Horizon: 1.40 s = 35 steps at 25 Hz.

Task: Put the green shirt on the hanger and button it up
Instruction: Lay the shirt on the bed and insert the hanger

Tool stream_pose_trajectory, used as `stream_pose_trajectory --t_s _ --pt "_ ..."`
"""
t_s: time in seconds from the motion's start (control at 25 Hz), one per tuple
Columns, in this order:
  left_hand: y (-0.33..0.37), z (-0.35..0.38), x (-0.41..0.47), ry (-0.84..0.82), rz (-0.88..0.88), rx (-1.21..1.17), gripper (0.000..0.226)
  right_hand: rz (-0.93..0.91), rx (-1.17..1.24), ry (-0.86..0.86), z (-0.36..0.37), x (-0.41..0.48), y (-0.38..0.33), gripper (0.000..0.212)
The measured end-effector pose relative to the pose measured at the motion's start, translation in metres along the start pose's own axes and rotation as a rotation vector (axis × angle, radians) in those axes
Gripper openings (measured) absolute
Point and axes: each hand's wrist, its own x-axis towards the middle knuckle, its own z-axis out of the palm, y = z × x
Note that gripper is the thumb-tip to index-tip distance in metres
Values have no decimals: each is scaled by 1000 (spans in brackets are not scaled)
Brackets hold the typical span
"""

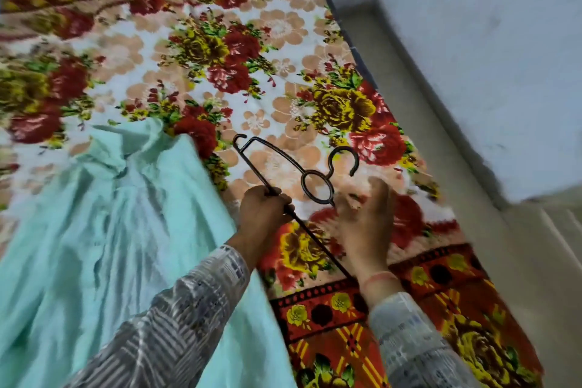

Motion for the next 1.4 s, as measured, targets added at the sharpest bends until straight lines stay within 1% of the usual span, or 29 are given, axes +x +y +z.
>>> stream_pose_trajectory --t_s 0.04,0.08,0.12,0.16,0.24,0.32,0.36,0.4,0.44,0.48,0.52,0.56,0.64,0.68,0.72,0.76,0.8,0.88,0.92,0.96,1.0,1.04,1.12,1.2,1.24,1.32,1.4 --pt "6 -23 5 21 2 -36 9 121 135 -177 16 0 -21 36" --pt "11 -45 10 44 6 -47 11 196 225 -331 33 -2 -41 27" --pt "13 -67 14 68 9 -62 12 171 246 -420 48 -6 -60 24" --pt "17 -97 21 105 16 -76 13 74 236 -460 71 -13 -82 24" --pt "24 -166 36 172 37 -137 12 -105 198 -487 122 -33 -130 20" --pt "28 -227 56 199 55 -165 4 -177 193 -478 172 -48 -167 23" --pt "29 -258 69 220 79 -125 11 -163 192 -445 195 -54 -183 29" --pt "30 -283 81 251 118 -20 19 -153 179 -376 213 -56 -193 36" --pt "34 -306 91 294 162 138 24 -158 147 -309 226 -55 -199 40" --pt "36 -329 104 325 223 311 25 -168 113 -257 238 -54 -205 41" --pt "38 -347 118 312 309 483 28 -172 65 -226 245 -52 -210 39" --pt "39 -361 132 254 362 633 34 -167 13 -203 251 -50 -213 35" --pt "39 -377 155 113 330 878 49 -138 -79 -181 260 -49 -218 31" --pt "37 -380 164 74 307 969 56 -114 -133 -182 264 -50 -220 30" --pt "36 -383 171 71 301 1014 62 -99 -179 -190 264 -51 -220 30" --pt "33 -385 174 95 309 1017 65 -94 -221 -204 262 -52 -219 31" --pt "33 -390 176 137 334 932 62 -105 -263 -219 258 -52 -218 31" --pt "35 -408 177 280 410 696 57 -136 -321 -280 252 -50 -222 30" --pt "36 -418 178 352 477 592 55 -155 -316 -326 252 -48 -228 28" --pt "38 -425 175 382 539 521 53 -188 -302 -385 256 -44 -234 27" --pt "40 -429 171 370 601 477 52 -227 -300 -459 265 -41 -243 28" --pt "44 -429 166 320 650 459 53 -263 -299 -535 278 -38 -254 28" --pt "50 -420 154 160 708 476 61 -297 -245 -665 311 -34 -274 25" --pt "51 -413 146 40 746 534 67 -300 -177 -747 350 -31 -294 20" --pt "49 -410 146 16 739 548 70 -308 -171 -779 369 -29 -302 20" --pt "43 -411 152 3 653 559 72 -312 -187 -837 401 -24 -315 23" --pt "35 -421 159 -14 572 583 67 -309 -245 -879 424 -19 -323 21"
